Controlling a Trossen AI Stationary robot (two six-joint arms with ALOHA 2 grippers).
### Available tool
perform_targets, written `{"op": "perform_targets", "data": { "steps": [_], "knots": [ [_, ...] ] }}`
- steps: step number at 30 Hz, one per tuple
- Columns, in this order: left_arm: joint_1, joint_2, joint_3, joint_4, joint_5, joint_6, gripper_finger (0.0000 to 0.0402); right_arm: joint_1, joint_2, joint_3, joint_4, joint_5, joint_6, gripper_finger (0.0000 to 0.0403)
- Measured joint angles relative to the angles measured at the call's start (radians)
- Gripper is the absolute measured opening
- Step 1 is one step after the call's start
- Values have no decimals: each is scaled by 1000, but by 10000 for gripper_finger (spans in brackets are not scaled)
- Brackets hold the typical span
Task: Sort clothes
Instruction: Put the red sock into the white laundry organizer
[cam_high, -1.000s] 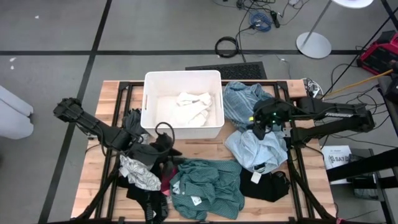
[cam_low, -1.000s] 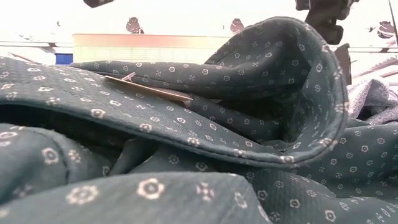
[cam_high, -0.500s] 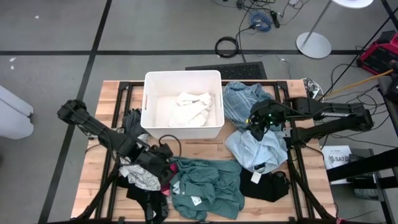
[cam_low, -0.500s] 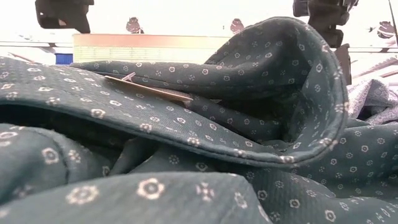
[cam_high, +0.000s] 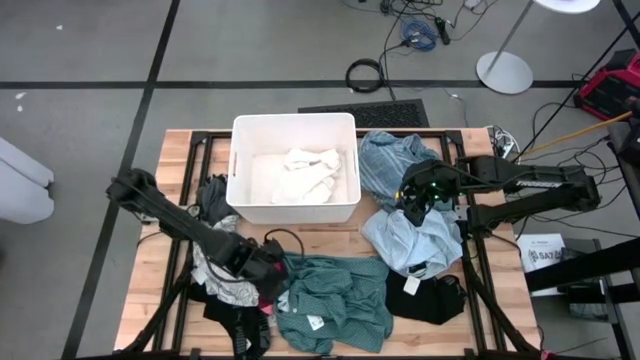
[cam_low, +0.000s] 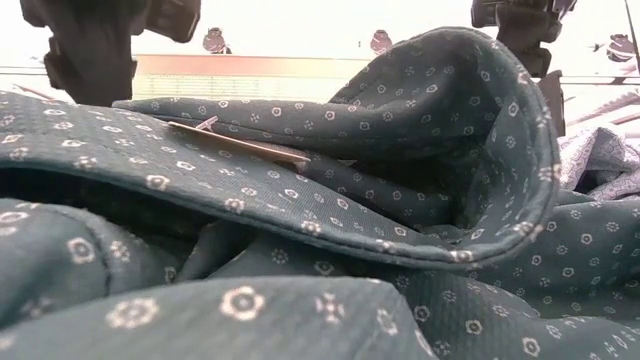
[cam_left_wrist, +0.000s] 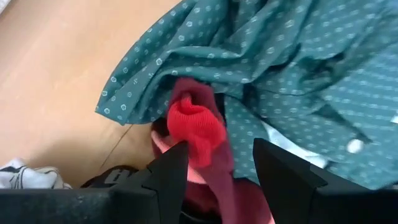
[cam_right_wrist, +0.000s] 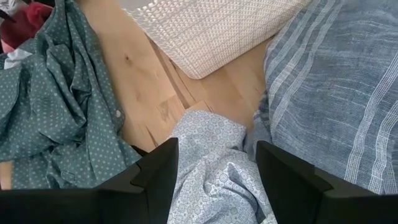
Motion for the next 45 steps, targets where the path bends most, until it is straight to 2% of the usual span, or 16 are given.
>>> {"op": "perform_targets", "data": {
  "steps": [7, 12, 17, 23, 26, 32, 36, 45],
  "knots": [
    [0, 49, 0, 9, -20, -1, 178, 0, 0, 0, -12, 0, 0, 203],
    [0, 25, 0, 19, -26, 3, 112, 0, 0, 0, -22, 0, -14, 203],
    [0, -35, 33, 20, -11, 95, 14, 0, 0, 0, -22, -1, -20, 203],
    [0, -148, 38, 8, -99, 97, 5, 0, 0, 0, -21, -2, -34, 203],
    [0, -174, 37, -3, -148, 62, 9, 0, 0, 0, -17, -3, -34, 203],
    [-8, -122, 11, 27, -127, 55, 43, 0, 0, 0, 2, -3, -28, 203],
    [-16, -66, 9, 24, -99, 148, 83, 1, 0, 0, 2, -4, -14, 203],
    [-16, 16, 9, 51, -77, 154, 190, 3, 0, 0, 1, -4, -15, 203]
  ]
}}
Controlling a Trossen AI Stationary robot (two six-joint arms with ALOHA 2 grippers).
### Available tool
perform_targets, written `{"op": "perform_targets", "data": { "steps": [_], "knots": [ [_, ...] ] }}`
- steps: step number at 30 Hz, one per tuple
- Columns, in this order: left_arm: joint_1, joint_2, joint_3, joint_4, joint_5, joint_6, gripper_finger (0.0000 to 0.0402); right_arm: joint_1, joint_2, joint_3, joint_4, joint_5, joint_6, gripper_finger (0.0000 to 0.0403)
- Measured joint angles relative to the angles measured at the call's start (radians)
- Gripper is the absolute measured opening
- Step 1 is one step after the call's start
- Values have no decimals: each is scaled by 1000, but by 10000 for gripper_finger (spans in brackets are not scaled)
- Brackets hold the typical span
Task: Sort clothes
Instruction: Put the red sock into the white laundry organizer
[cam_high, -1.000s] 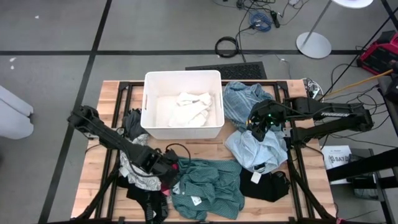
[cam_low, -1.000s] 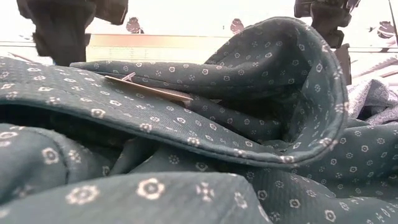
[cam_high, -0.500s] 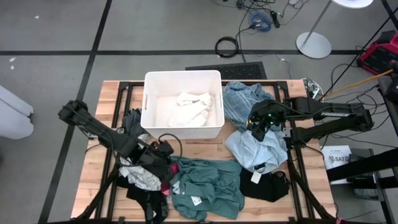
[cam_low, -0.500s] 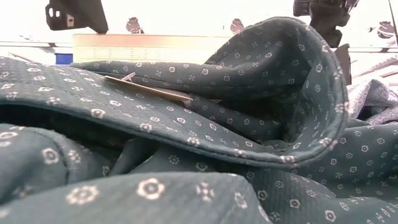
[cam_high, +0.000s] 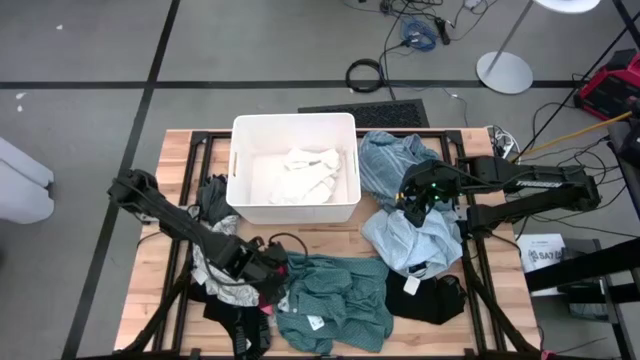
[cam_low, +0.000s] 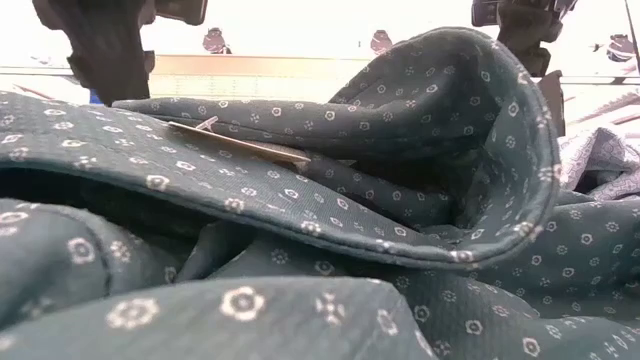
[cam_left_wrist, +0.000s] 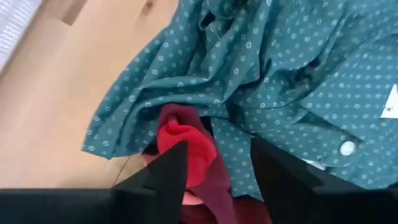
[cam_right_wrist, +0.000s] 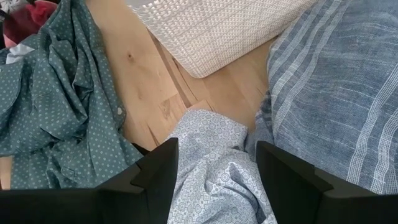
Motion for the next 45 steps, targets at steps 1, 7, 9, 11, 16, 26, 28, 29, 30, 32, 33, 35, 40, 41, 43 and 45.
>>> {"op": "perform_targets", "data": {
  "steps": [1, 7, 9, 11, 16, 26, 28, 29, 30, 32, 33, 35, 40, 41, 43, 45],
  "knots": [
    [0, 11, 0, -4, 0, -1, 198, 0, 0, 0, 0, 0, 0, 203],
    [2, 58, 0, -11, 18, -12, 196, 0, 0, 0, 0, 0, -4, 203],
    [2, 57, 0, -13, 9, -23, 165, 0, 0, 0, -1, 0, -4, 203],
    [2, 50, 3, -29, 0, -22, 113, 0, 0, 0, -1, 0, -4, 203],
    [2, 39, 12, -69, -12, 0, 12, 0, 0, 0, 0, 3, -12, 203],
    [2, -147, 45, 7, -103, 135, 3, 0, 0, 0, 123, -84, 27, 203],
    [5, -214, 52, 51, -136, 174, 2, 1, 0, 0, 206, -127, 29, 203],
    [7, -248, 54, 96, -147, 201, 2, 1, 0, 0, 257, -154, 30, 203],
    [12, -280, 55, 144, -157, 228, 2, 2, 0, 0, 310, -186, 30, 203],
    [19, -337, 55, 241, -183, 283, 2, 2, 0, 0, 434, -258, 28, 203],
    [25, -359, 56, 291, -197, 316, 2, 2, 0, 0, 497, -288, 23, 203],
    [39, -386, 56, 386, -238, 382, 1, 2, 0, 0, 629, -323, 10, 203],
    [97, -394, 56, 559, -290, 496, 1, 0, 21, 0, 862, -279, -10, 203],
    [113, -389, 56, 578, -292, 498, 1, 0, 33, 0, 882, -278, 2, 203],
    [149, -373, 56, 617, -292, 499, 1, 0, 62, 0, 907, -286, 25, 203],
    [183, -353, 56, 669, -269, 507, 0, 1, 95, 0, 923, -292, 45, 203]
  ]
}}
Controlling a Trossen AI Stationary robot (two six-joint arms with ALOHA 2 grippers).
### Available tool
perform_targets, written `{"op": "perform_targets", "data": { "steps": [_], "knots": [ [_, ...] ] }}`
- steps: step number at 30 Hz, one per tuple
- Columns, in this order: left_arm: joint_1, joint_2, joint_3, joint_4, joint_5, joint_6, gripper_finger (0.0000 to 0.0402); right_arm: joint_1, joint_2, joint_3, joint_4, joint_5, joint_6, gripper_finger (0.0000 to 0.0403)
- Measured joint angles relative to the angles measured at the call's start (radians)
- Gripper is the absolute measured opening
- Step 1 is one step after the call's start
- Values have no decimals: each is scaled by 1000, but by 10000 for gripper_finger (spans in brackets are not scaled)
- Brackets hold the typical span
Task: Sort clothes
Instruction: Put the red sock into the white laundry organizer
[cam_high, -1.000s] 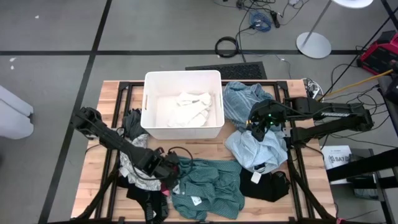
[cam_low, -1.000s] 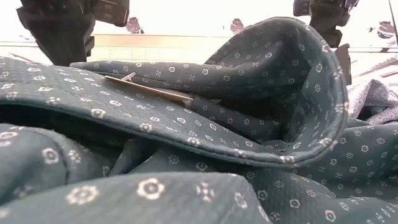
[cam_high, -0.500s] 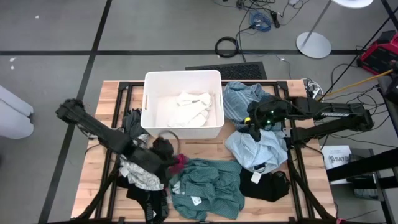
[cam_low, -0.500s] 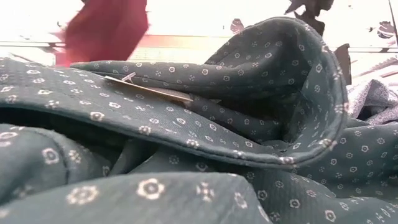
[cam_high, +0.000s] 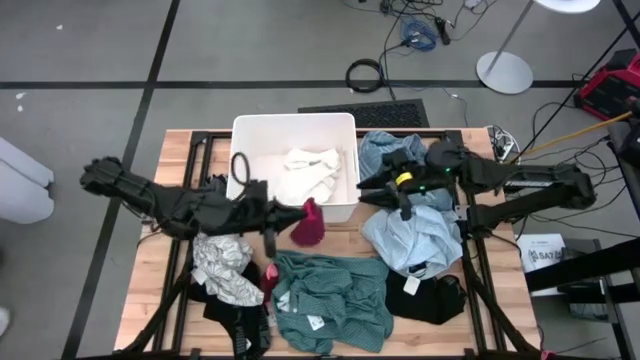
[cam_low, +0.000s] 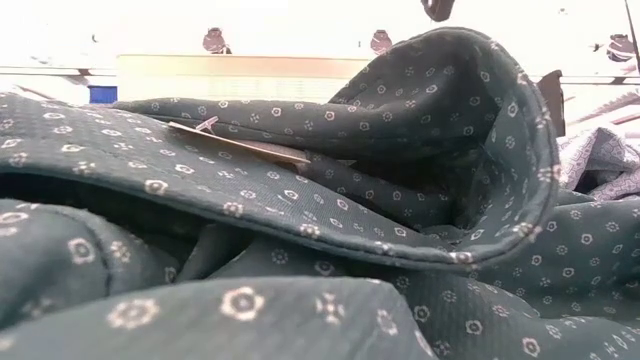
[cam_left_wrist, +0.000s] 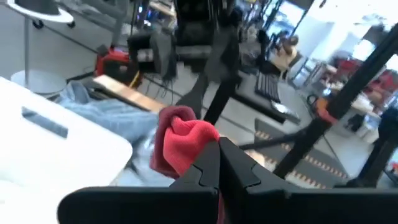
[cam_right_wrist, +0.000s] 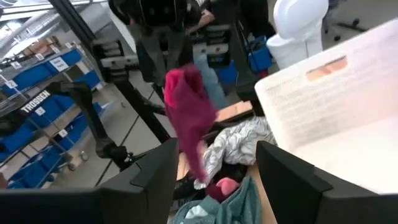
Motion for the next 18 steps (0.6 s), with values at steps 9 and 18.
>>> {"op": "perform_targets", "data": {
  "steps": [9, 18],
  "knots": [
    [96, 106, 0, 190, 222, 16, 0, 41, 131, 0, 202, -1, 15, 203],
    [140, 114, 0, 190, 225, 15, 0, 78, 153, 0, 218, -94, 18, 203]
  ]
}}
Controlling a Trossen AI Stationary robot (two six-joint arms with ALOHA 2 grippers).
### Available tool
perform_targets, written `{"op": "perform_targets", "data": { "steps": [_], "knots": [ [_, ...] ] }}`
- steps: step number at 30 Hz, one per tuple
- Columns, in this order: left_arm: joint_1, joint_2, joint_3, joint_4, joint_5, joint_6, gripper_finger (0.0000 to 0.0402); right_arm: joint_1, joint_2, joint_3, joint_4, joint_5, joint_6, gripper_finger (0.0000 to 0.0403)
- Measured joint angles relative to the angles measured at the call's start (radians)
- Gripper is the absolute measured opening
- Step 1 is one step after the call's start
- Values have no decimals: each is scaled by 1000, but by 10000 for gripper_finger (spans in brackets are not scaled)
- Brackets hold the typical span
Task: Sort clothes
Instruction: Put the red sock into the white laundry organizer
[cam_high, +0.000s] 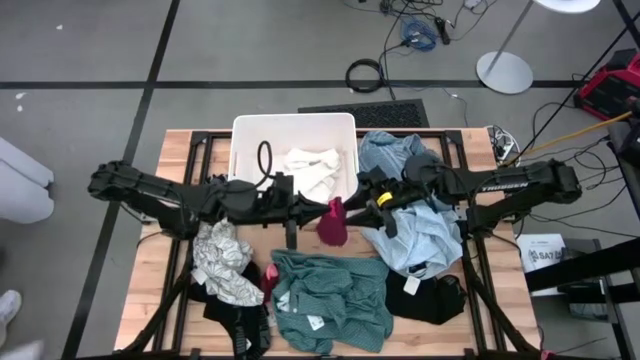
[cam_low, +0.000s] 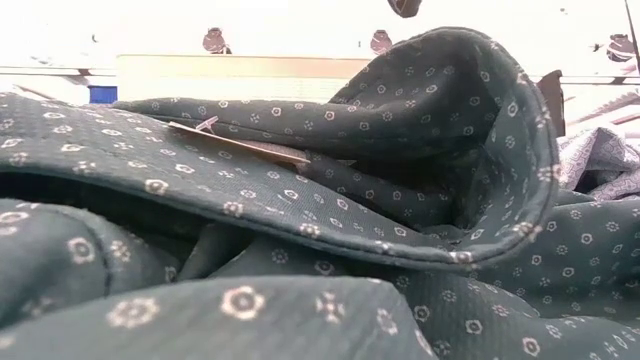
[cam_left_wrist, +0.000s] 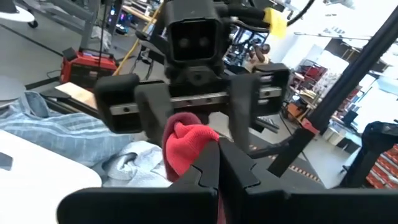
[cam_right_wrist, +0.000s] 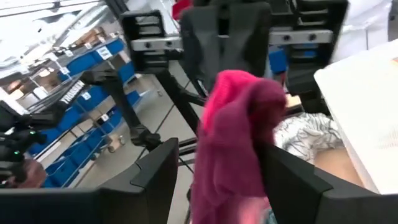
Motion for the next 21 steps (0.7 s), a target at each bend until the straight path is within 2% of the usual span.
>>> {"op": "perform_targets", "data": {
  "steps": [3, 8, 11, 15, 16, 21],
  "knots": [
    [9, 0, 0, -1, 1, 0, 0, 0, 0, 0, 32, -24, 0, 203],
    [22, 0, 0, -1, 18, 1, 0, -1, 0, 0, 39, 16, -23, 190],
    [26, 0, 0, -1, 19, 0, 0, -1, 0, 0, 39, 19, -39, 146],
    [27, 0, 0, -1, 19, 0, 6, -1, 0, 0, 37, 18, -80, 32],
    [27, 0, 0, -1, 19, 0, 10, -1, 0, 0, 37, 18, -89, 17],
    [27, 0, 0, -1, 19, 0, 35, -17, 0, 0, 41, 20, -85, 2]
  ]
}}
